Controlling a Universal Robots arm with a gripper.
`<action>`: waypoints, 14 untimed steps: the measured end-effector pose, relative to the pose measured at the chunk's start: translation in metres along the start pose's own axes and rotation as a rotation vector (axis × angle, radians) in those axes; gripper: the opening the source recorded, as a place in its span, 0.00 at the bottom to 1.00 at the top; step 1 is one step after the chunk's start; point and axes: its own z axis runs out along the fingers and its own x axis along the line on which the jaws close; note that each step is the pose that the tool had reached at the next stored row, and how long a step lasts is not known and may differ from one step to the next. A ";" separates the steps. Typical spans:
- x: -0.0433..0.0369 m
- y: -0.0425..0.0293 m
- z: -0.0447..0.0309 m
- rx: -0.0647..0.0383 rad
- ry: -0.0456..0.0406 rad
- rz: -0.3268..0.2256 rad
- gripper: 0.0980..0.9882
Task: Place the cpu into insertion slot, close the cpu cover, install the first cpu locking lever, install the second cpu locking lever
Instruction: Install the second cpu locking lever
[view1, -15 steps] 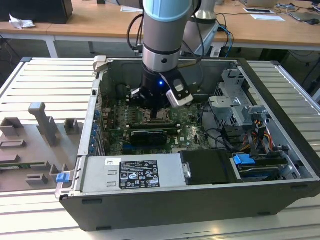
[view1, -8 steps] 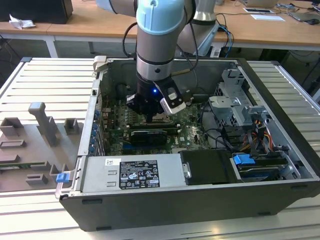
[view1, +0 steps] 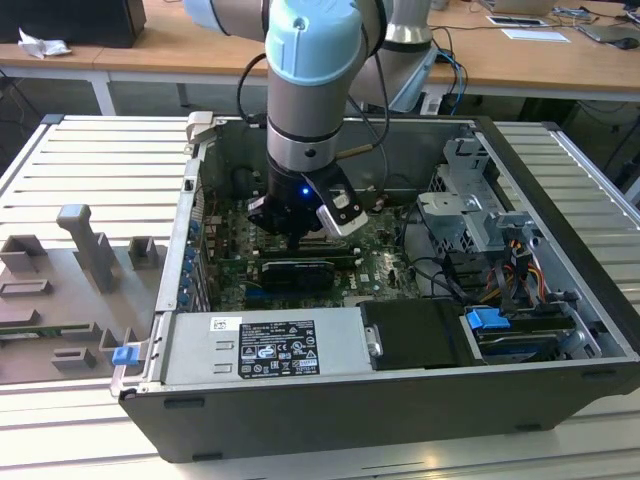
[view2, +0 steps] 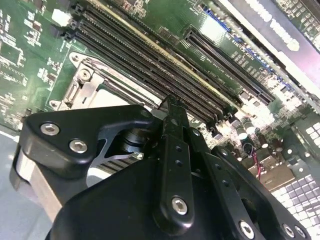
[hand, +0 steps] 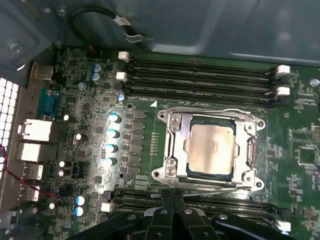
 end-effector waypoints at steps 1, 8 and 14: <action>0.0001 -0.0002 0.0006 -0.003 0.0007 -0.006 0.01; 0.0076 -0.0054 0.0081 -0.066 -0.0059 -0.016 0.01; 0.0115 -0.0063 0.0161 -0.102 -0.0090 -0.027 0.01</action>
